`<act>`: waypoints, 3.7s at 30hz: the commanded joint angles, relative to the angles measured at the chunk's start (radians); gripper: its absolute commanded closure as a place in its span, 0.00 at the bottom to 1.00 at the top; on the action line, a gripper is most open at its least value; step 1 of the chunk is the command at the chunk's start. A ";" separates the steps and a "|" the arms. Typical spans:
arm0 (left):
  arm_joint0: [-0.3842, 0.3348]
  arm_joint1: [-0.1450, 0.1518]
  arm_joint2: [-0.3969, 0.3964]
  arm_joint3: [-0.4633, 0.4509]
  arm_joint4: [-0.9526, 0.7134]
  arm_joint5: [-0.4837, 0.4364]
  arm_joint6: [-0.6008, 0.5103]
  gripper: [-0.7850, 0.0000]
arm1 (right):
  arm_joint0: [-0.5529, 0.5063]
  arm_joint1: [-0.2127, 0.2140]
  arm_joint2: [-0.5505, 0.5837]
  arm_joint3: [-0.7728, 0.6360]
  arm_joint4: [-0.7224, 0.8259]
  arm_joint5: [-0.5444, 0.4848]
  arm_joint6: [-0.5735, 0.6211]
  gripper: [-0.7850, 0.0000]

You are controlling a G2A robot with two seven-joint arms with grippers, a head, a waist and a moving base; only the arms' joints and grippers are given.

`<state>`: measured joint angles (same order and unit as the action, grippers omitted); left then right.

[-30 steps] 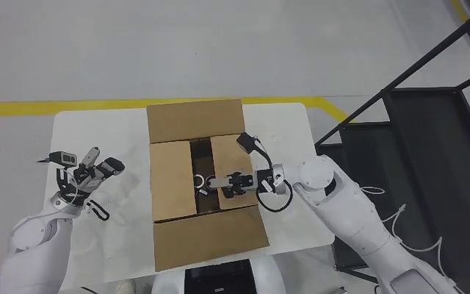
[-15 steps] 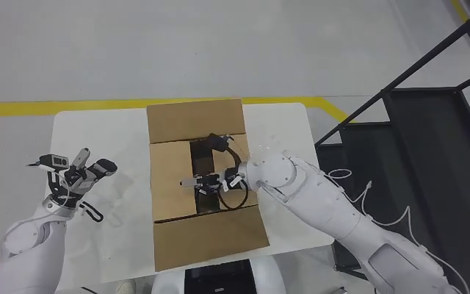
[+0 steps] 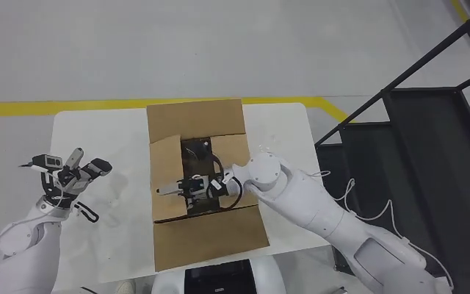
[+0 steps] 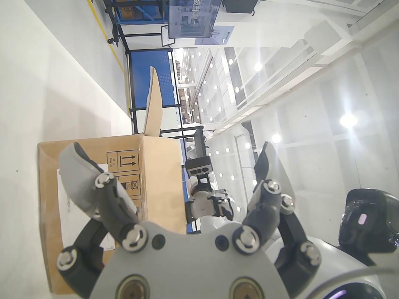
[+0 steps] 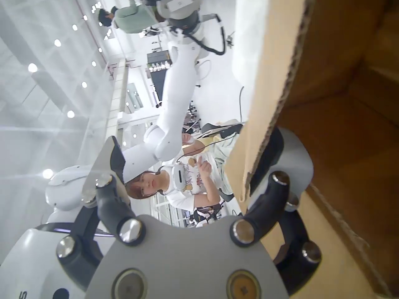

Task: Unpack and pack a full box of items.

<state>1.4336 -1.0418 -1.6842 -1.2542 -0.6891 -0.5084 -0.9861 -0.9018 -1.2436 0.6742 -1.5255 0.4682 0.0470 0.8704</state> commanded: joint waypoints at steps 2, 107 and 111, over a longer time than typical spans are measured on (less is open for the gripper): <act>0.009 0.001 -0.013 -0.009 -0.008 -0.010 0.005 0.00 | 0.015 -0.015 -0.010 -0.006 0.034 -0.030 -0.009 0.00; -0.476 -0.065 0.691 -0.202 0.406 0.241 -0.107 0.00 | -0.591 0.064 0.865 -0.348 -0.132 0.128 0.041 0.00; -0.530 -0.092 0.766 -0.091 0.448 0.217 -0.040 0.00 | -0.612 0.069 0.883 -0.351 -0.116 0.117 0.034 0.00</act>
<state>0.9184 -1.1272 -0.9376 -1.3810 -0.2514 -0.2845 -1.0467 -1.5083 -1.1760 1.5528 -1.8751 0.3482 0.1668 0.9056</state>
